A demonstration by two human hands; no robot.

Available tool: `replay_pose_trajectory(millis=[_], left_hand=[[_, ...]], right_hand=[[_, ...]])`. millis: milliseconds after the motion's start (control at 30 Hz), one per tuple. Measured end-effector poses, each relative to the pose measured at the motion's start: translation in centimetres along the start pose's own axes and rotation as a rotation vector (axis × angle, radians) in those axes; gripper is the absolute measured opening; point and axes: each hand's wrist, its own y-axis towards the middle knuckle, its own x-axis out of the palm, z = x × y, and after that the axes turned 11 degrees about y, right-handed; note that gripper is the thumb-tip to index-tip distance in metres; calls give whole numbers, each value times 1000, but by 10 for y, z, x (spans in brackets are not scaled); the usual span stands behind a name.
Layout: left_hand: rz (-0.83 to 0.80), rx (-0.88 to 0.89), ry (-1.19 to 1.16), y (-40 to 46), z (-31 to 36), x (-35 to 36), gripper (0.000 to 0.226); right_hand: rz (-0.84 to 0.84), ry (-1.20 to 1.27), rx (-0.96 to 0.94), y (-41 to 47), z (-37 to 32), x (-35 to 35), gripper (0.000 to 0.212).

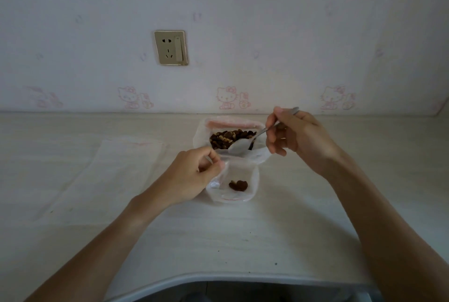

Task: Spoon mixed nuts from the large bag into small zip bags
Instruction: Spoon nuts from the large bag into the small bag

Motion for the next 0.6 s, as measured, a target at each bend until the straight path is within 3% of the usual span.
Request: replay_pose_trajectory(millis=[167, 267, 367, 500, 600], left_hand=[[139, -61, 19, 5, -1, -9, 26], [376, -122, 31, 17, -9, -12, 33], [540, -207, 197, 35, -13, -13, 33], [399, -376, 187, 58, -15, -1, 59], [387, -328, 63, 64, -21, 13, 42]], right_hand=[[313, 78, 48, 8, 14, 1, 49], [400, -124, -58, 8, 18, 1, 36], [409, -323, -160, 8, 22, 6, 30], [438, -391, -190, 8, 25, 13, 34], [437, -369, -136, 9, 32, 14, 32]])
